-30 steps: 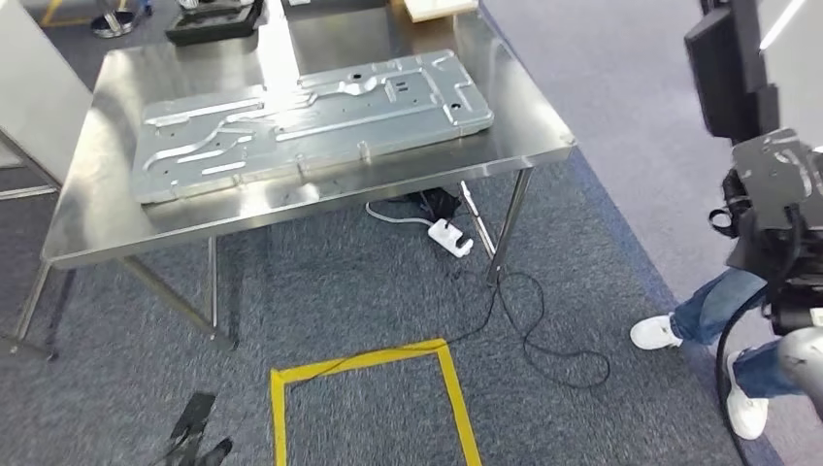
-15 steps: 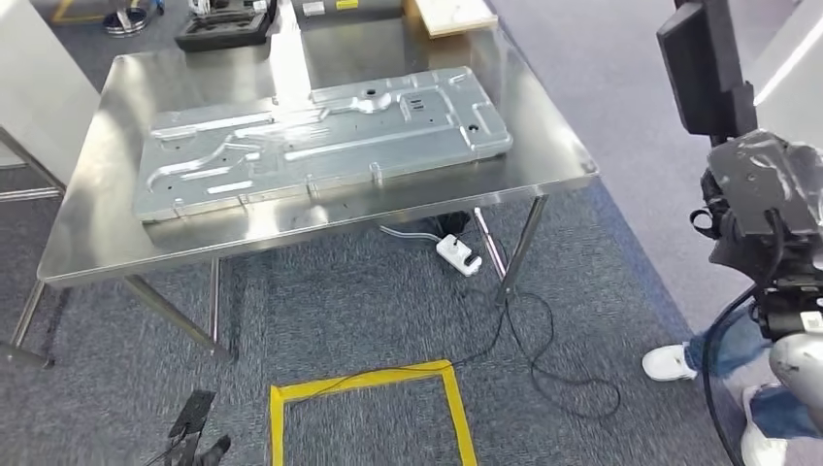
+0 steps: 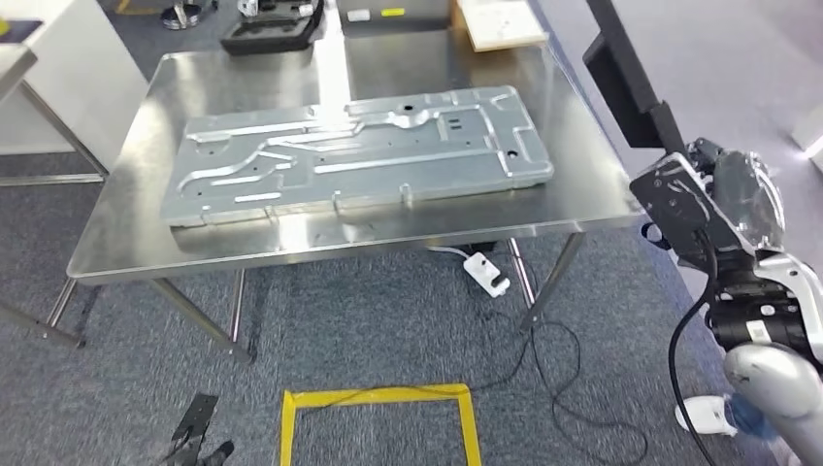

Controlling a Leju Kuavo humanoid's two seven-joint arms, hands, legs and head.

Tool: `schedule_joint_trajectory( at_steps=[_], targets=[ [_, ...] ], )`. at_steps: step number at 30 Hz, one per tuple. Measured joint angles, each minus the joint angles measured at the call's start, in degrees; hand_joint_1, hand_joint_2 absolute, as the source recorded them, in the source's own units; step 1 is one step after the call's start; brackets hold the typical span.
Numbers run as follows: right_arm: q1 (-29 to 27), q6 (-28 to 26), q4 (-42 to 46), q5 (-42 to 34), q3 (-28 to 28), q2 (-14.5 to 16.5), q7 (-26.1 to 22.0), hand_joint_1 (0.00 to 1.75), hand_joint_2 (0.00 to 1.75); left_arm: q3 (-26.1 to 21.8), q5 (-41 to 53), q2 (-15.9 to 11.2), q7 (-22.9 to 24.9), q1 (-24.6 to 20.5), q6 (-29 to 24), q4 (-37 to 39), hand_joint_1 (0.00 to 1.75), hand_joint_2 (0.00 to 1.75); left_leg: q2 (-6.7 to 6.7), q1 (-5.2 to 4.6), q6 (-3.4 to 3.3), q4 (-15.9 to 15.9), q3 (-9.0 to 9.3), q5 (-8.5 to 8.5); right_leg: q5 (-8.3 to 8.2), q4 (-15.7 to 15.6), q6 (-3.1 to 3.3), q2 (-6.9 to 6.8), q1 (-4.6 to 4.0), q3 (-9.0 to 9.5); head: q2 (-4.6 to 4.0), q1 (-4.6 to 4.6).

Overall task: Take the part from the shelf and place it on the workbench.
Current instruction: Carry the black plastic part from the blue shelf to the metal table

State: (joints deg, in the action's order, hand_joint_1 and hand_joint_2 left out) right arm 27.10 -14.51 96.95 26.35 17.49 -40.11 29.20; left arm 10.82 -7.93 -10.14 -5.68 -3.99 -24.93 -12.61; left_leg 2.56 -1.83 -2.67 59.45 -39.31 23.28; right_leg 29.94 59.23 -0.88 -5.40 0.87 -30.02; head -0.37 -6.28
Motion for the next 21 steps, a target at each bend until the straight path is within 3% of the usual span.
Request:
schedule_joint_trajectory(
  at_steps=[2,4,6,8,9,10,12,14,16,18,19,21],
  targets=[
    [0.3,0.63,0.01,0.14,0.4,0.27,0.0,1.71,1.75,0.09,-0.22,-0.08,0.03,0.05,0.0,0.0,0.0,1.75,-1.13,0.14,-0.49,-0.83,1.04,-0.23,0.16,0.02,-0.57,-0.09,-0.11,0.79,0.01,0.12],
    [0.57,1.28,-0.1,0.4,0.95,0.46,0.0,1.71,1.75,0.2,-0.4,-0.08,0.04,-0.05,0.02,0.0,0.0,1.75,-2.33,0.48,-0.86,-1.48,2.45,-0.27,0.68,2.58,-0.89,1.98,0.12,-0.01,0.01,0.2],
    [0.62,1.56,-0.3,0.56,1.51,0.65,0.0,1.71,1.75,0.29,-0.45,-0.04,0.03,-0.27,0.04,0.0,0.0,1.75,-3.3,0.59,-1.29,-1.64,3.23,0.06,2.55,8.53,-1.08,4.36,0.27,-3.62,0.01,0.29],
    [0.46,1.85,-0.72,0.87,2.04,0.73,0.03,1.71,1.75,0.39,-0.5,-0.02,0.01,-0.27,0.1,0.0,0.0,1.75,-4.27,0.58,-1.57,-1.52,3.76,0.75,5.11,13.64,-1.27,5.09,0.2,-7.98,0.01,0.39],
    [0.38,2.12,-1.05,1.22,2.36,0.75,0.05,1.71,1.75,0.46,-0.55,-0.01,0.02,-0.18,0.14,0.0,0.0,1.75,-4.76,0.56,-1.59,-1.38,4.15,1.2,5.48,14.06,-1.34,5.2,0.17,-9.3,0.01,0.4],
    [0.33,2.49,-1.42,1.65,2.66,0.75,0.08,1.71,1.75,0.52,-0.64,-0.01,0.06,-0.1,0.19,0.0,0.0,1.75,-5.19,0.55,-1.54,-1.17,4.6,1.72,4.61,12.68,-1.32,5.26,0.17,-9.78,0.0,0.41],
    [0.26,3.06,-2.26,2.29,3.27,0.74,0.13,1.71,1.75,0.69,-0.79,0.02,0.16,-0.01,0.31,0.0,0.0,1.75,-5.82,0.56,-1.3,-0.62,5.39,2.97,-0.87,6.35,-1.04,5.41,0.16,-8.87,0.0,0.48],
    [-0.01,3.35,-3.31,2.42,3.86,0.73,0.16,1.71,1.75,0.89,-0.87,0.08,0.27,0.02,0.43,0.0,0.0,1.75,-6.29,0.54,-0.83,-0.12,5.74,3.94,-4.94,1.66,-0.51,5.61,-0.13,-8.08,-0.01,0.44],
    [-0.49,3.64,-4.39,2.23,4.2,0.69,0.17,1.71,1.75,1.1,-0.91,0.12,0.41,0.11,0.54,0.0,0.0,1.75,-6.46,0.54,-0.3,0.18,5.92,4.36,-5.41,0.83,0.13,5.68,-0.4,-7.96,-0.01,0.35],
    [-0.92,3.87,-5.44,1.48,4.23,0.65,0.2,1.71,1.75,1.3,-0.96,0.07,0.49,0.19,0.6,0.0,0.0,1.75,-5.95,0.5,0.3,0.72,5.83,4.88,-5.57,0.46,0.7,5.61,-0.02,-7.17,0.0,0.33],
    [-1.13,3.88,-6.07,0.87,4.23,0.64,0.21,1.71,1.75,1.43,-0.99,0.06,0.5,0.15,0.6,0.0,0.0,1.75,-5.34,0.53,0.69,1.87,5.27,5.36,-5.44,0.17,0.96,5.52,0.19,-6.63,0.0,0.2],
    [-1.78,3.78,-7.78,-0.6,4.1,0.58,0.23,1.71,1.75,1.68,-1.03,0.07,0.5,-0.02,0.59,0.0,0.0,1.75,-3.95,0.94,1.69,7.29,2.18,7.13,-4.99,-0.22,1.29,5.31,0.45,-5.63,0.0,-0.04]
  ],
)
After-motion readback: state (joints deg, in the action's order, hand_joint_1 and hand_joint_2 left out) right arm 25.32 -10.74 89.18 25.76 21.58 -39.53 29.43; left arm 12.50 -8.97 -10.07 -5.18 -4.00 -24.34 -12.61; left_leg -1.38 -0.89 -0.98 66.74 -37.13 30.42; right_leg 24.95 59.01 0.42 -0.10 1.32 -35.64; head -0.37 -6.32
